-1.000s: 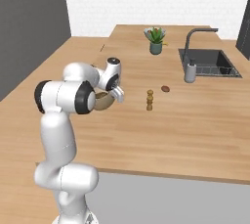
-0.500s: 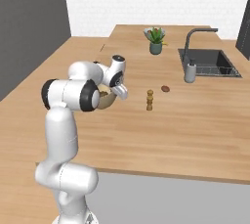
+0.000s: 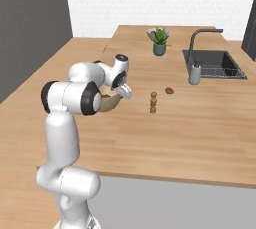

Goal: Open the cabinet, pick up the bread from the cabinet and place it in the basket. Then move the basket to the dining counter.

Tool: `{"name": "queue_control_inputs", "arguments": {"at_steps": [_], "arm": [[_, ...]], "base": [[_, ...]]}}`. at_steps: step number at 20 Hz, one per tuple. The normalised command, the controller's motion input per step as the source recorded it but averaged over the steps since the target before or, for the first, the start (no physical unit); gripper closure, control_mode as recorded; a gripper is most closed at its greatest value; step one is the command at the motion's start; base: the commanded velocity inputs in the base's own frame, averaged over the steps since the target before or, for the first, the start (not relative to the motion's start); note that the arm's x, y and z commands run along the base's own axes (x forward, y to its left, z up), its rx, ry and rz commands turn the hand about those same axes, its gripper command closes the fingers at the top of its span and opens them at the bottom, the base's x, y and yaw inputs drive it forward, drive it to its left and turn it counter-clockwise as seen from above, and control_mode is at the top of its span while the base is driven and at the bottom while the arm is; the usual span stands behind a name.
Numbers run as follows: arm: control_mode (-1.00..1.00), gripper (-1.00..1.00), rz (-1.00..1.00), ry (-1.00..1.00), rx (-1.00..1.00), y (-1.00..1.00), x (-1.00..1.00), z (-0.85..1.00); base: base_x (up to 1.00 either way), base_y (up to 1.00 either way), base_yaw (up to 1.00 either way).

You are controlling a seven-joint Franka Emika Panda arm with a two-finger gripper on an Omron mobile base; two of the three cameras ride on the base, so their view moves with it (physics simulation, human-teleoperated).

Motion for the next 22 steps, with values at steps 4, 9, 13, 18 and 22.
{"name": "queue_control_inputs", "arguments": {"at_steps": [4,9,13,18,22], "arm": [[-1.0,-1.0,0.01,-0.14,0.0,0.0,-0.7,0.86],[-1.0,-1.0,0.0,0.0,0.0,0.1,-1.0,0.76],[-1.0,-1.0,0.0,0.0,0.0,0.14,-1.0,0.72],[-1.0,-1.0,0.0,0.01,-0.03,0.08,-1.0,0.49],[-1.0,-1.0,0.0,0.0,-0.05,0.05,-1.0,0.12]], "base": [[0.0,0.0,0.0],[0.0,0.0,0.0],[0.0,0.0,0.0],[0.0,0.0,0.0],[0.0,0.0,0.0]]}}
